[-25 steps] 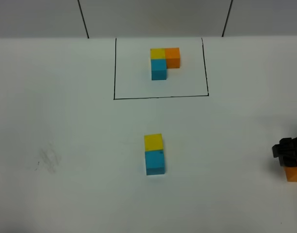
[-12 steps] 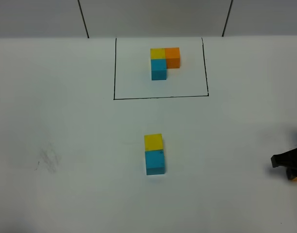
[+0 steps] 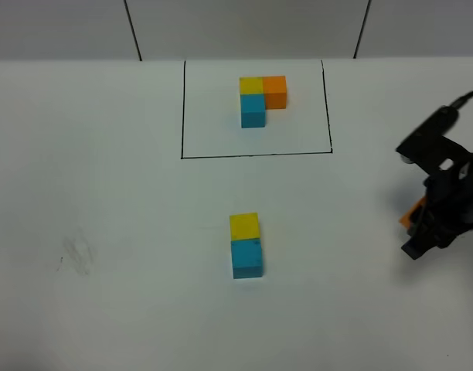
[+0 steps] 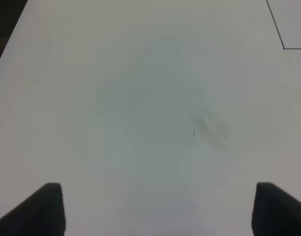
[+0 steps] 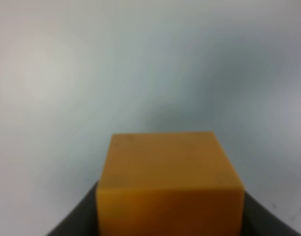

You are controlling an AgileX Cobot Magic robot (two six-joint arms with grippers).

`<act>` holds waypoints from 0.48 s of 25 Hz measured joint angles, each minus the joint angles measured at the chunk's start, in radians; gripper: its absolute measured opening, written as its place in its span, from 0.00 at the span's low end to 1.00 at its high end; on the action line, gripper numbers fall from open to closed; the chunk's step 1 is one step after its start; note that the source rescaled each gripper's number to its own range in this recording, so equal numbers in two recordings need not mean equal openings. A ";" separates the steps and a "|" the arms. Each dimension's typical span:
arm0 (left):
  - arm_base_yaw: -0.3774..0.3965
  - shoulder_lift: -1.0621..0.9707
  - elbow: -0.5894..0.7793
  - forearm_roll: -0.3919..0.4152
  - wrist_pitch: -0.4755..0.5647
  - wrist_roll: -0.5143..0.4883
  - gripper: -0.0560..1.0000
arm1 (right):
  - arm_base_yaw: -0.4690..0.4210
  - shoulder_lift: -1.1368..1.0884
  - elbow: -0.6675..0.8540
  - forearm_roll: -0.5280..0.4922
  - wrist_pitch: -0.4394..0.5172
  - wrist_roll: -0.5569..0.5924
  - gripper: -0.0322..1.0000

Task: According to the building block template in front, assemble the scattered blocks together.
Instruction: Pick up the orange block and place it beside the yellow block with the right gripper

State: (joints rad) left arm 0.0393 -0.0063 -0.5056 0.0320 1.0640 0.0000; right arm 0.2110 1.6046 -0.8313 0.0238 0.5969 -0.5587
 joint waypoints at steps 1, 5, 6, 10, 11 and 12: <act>0.000 0.000 0.000 0.000 0.000 0.000 0.66 | 0.021 0.029 -0.038 0.006 0.024 -0.066 0.22; 0.000 0.000 0.000 0.000 0.000 0.000 0.66 | 0.104 0.161 -0.188 0.002 0.110 -0.246 0.22; 0.000 0.000 0.000 0.000 0.000 0.000 0.66 | 0.121 0.189 -0.218 0.000 0.127 -0.274 0.22; 0.000 0.000 0.000 0.000 0.000 0.000 0.66 | 0.185 0.294 -0.322 -0.004 0.158 -0.334 0.22; 0.000 0.000 0.000 0.000 0.000 0.000 0.66 | 0.201 0.312 -0.341 -0.004 0.162 -0.340 0.22; 0.000 0.000 0.000 0.000 0.000 0.000 0.66 | 0.217 0.327 -0.356 -0.004 0.165 -0.349 0.22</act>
State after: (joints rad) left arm 0.0393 -0.0063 -0.5056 0.0320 1.0640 0.0000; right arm 0.4277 1.9312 -1.1875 0.0200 0.7616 -0.9076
